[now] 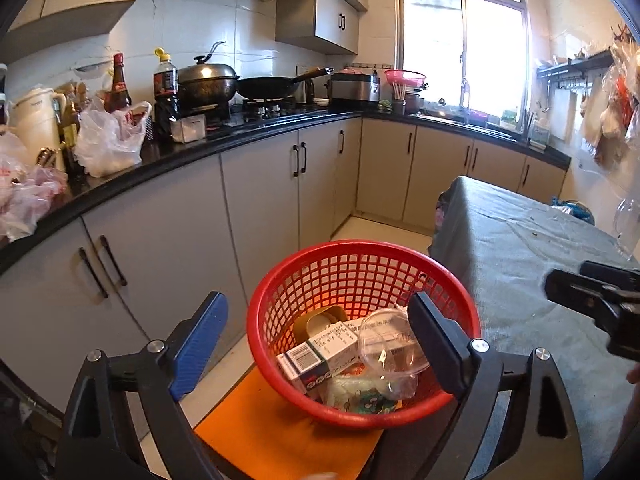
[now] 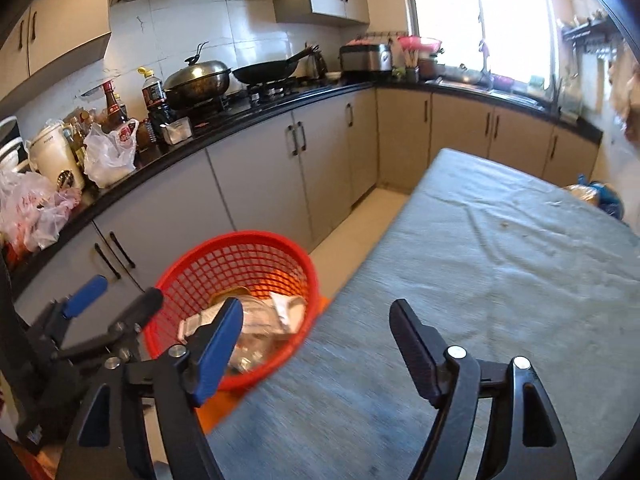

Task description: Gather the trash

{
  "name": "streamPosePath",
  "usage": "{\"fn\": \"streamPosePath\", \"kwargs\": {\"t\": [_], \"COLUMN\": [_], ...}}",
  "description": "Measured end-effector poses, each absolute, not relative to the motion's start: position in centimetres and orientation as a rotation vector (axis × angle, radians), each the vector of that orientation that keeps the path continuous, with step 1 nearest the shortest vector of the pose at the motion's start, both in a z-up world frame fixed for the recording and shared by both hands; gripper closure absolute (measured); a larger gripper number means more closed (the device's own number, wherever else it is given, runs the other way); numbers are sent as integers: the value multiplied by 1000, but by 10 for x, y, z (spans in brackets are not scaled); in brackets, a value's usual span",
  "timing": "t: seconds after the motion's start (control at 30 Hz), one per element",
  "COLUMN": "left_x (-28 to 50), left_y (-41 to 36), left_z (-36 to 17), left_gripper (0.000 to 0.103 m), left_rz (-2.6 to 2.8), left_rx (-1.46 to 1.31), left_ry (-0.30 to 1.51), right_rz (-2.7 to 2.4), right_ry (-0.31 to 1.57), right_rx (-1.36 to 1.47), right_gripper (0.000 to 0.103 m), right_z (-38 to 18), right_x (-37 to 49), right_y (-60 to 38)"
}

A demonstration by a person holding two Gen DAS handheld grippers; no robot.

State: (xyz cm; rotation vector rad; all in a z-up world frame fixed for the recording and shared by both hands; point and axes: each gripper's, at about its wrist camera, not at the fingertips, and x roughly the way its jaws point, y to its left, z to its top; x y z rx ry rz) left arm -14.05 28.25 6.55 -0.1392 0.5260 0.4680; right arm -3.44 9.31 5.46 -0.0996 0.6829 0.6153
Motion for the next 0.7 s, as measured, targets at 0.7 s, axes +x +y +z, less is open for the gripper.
{"fn": "streamPosePath", "kwargs": {"t": [0.7], "left_x": [-165], "left_y": [230], "left_z": [67], "left_gripper": [2], "left_rz": [491], "left_rx": [-78], "left_ry": [532], "right_rz": [560], "right_ry": [632], "right_rx": [-84], "right_gripper": [18], "right_z": [50], "right_x": [-82], "right_y": [14]}}
